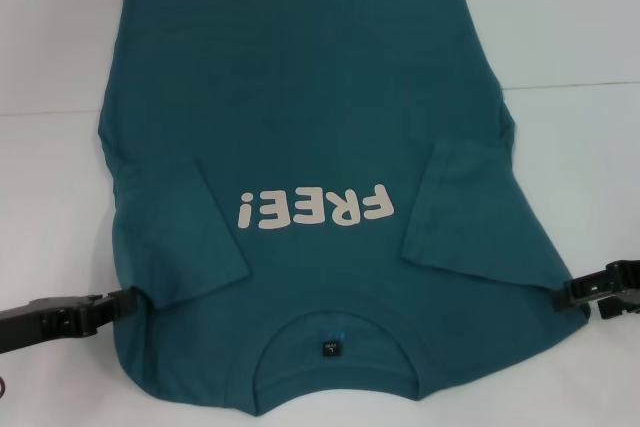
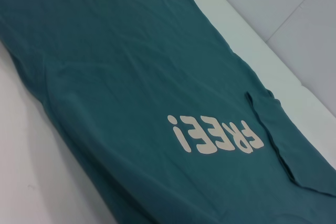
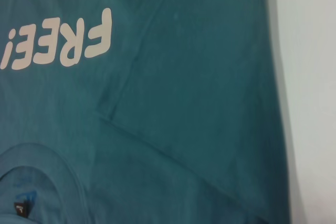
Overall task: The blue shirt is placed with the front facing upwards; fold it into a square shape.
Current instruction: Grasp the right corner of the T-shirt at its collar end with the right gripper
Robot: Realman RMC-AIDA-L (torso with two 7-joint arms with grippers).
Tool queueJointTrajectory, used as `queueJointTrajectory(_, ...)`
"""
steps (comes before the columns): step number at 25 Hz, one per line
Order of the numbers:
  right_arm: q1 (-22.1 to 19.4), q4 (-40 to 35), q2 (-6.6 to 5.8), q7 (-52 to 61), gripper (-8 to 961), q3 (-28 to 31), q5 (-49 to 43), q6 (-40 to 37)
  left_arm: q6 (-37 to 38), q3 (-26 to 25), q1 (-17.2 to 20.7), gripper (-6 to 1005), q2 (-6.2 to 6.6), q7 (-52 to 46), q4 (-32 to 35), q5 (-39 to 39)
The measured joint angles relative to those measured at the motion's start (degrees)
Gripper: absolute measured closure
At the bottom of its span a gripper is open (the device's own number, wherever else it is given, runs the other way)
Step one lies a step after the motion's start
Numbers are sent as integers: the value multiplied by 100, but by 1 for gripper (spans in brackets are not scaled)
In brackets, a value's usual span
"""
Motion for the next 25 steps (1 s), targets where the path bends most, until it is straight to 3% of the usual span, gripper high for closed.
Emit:
queueJointTrajectory(14,38,149,56,-72,37,12,383,122,-5,0,-24,951,0,5,7,0)
queueJointTrajectory(25,-133,153,-92,-97,37,84,890,106,-10,0,-73,950,0,20,-23,0)
